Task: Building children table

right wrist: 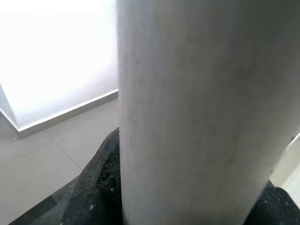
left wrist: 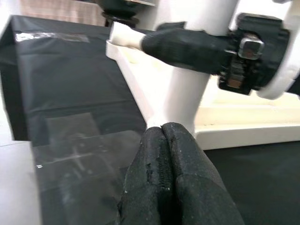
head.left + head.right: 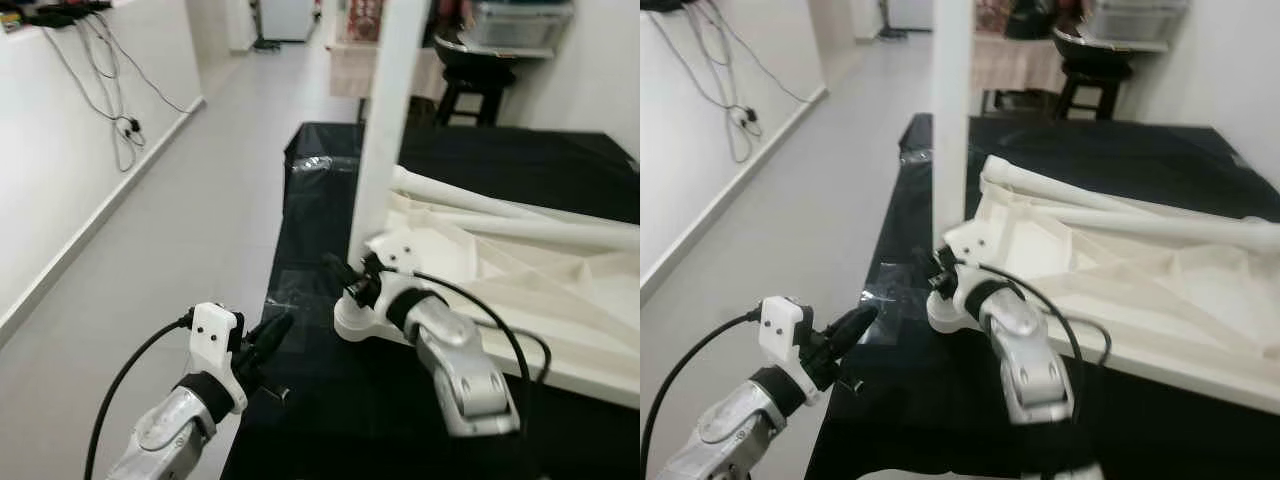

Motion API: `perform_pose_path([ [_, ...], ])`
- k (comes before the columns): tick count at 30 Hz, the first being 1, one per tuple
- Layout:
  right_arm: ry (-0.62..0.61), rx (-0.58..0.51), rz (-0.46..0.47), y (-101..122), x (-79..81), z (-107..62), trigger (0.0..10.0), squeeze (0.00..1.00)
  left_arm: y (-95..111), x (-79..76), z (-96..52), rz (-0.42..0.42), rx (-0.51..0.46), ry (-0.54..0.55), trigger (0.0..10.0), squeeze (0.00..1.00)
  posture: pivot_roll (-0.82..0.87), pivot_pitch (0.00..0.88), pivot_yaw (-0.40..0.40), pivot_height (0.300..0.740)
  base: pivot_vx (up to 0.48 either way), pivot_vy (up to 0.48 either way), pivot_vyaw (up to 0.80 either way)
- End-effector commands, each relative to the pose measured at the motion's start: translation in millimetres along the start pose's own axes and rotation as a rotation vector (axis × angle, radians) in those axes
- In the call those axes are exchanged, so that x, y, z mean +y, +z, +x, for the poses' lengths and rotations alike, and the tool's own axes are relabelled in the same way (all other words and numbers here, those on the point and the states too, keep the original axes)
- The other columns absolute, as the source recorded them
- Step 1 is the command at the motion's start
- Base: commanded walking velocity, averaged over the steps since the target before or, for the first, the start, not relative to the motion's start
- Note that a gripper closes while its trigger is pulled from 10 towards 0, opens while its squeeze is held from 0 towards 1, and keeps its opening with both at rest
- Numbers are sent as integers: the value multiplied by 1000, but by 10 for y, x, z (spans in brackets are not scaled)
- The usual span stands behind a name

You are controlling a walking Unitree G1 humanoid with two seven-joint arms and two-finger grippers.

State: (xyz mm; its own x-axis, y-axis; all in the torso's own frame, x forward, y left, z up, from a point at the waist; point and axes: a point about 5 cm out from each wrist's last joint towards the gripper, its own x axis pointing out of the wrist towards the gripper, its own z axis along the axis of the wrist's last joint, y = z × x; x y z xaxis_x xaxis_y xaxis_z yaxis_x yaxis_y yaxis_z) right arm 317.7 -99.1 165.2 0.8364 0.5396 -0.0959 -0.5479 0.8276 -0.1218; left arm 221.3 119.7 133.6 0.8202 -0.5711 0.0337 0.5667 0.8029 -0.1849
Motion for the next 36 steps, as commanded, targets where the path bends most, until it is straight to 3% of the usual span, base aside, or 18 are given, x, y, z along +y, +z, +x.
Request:
perform_pose_path([
  [1,-61,208,-1,-376,-142,-19,10000,0,-13,5,-7,-3,9,2,10000,0,33,90,-51,740,0,0,0],
  [4,-36,174,38,-285,-80,34,10000,0,-11,5,-6,3,4,15,10000,0,38,89,-51,740,0,0,0],
  [5,-18,151,47,-224,-60,58,10000,702,-10,5,-4,5,3,18,10000,0,39,89,-51,740,0,0,0],
  [6,3,124,53,-170,-59,83,10000,1000,-10,3,-2,6,2,19,10000,0,39,90,-51,740,0,0,0],
  [8,27,95,57,-121,-65,113,10000,1000,-10,1,1,5,2,19,10000,0,38,89,-52,740,0,0,0],
  [9,141,-3,53,65,-83,185,10000,961,-15,-9,12,-5,6,9,10000,0,41,87,-53,740,0,0,0],
  [12,182,-34,55,123,-86,200,10000,961,-17,-12,15,-8,7,5,10000,0,41,87,-53,740,0,0,0],
  [13,335,-103,83,243,-97,215,10000,0,-19,-20,22,-11,8,1,10000,0,43,85,-54,740,0,0,0],
  [16,383,-121,94,273,-108,220,10000,0,-19,-23,24,-12,8,1,10000,0,43,85,-54,740,0,0,0],
  [18,540,-126,50,312,-121,247,10000,0,-22,-34,28,-12,8,0,10000,0,53,81,-60,740,0,0,0],
  [20,601,-118,33,327,-140,270,10000,0,-24,-40,29,-12,7,1,10000,0,61,80,-65,740,0,0,0],
  [24,637,-110,33,347,-179,302,10000,0,-26,-47,27,-11,6,4,10000,0,65,79,-68,740,0,0,0],
  [25,649,-110,52,371,-223,334,941,0,-28,-52,26,-10,5,6,10000,0,69,78,-70,740,0,0,0],
  [26,649,-110,52,371,-223,334,941,0,-28,-52,26,-10,5,6,10000,0,69,78,-70,740,0,0,0],
  [27,658,-110,67,390,-262,351,0,0,-29,-59,25,-9,5,8,10000,0,71,77,-70,740,0,0,0],
  [36,638,-101,66,306,-421,287,0,0,-41,-81,23,-16,7,4,10000,0,57,75,-66,740,0,0,0],
])
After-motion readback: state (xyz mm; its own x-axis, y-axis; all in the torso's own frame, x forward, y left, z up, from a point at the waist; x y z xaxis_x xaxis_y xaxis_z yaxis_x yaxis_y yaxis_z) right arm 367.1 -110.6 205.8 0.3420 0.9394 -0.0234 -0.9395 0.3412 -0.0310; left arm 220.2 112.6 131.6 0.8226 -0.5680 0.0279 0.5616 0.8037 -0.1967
